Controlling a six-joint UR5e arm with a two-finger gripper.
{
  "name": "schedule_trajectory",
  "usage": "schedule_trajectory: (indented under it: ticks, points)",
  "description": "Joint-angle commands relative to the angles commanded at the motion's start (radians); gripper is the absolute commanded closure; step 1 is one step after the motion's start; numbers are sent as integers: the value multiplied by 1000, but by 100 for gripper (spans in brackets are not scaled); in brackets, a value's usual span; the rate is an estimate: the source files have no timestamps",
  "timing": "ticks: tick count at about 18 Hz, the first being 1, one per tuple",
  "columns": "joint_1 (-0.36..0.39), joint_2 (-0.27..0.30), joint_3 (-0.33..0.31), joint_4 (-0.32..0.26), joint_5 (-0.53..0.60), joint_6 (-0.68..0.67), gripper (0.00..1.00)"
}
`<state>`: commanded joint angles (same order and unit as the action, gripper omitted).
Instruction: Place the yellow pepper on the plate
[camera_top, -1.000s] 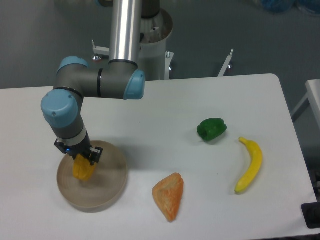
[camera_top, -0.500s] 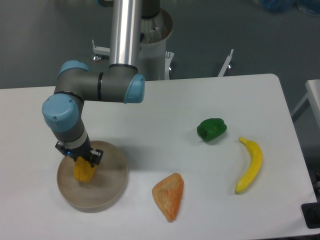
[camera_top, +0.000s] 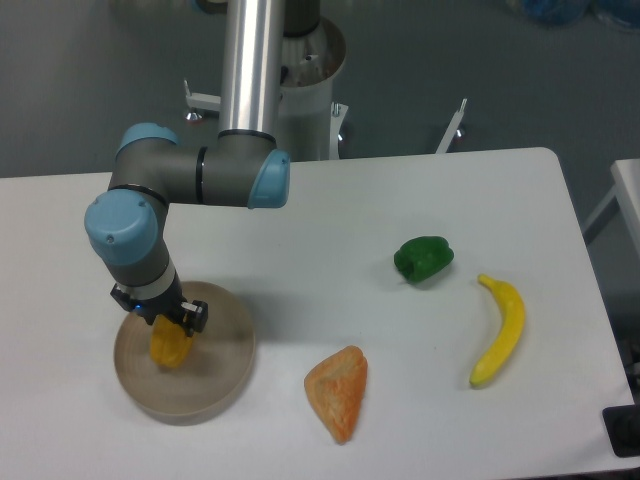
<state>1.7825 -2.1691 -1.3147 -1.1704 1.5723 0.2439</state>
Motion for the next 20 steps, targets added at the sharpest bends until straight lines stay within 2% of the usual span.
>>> schedule_trajectory:
  ticks: [3, 6, 12, 20]
  points:
    - [47, 41, 12, -5, -3, 17, 0]
    - [115, 81, 11, -14, -3, 107, 0]
    - [296, 106, 2, -14, 5, 449, 0]
    - [440, 80, 15, 0, 44, 903, 0]
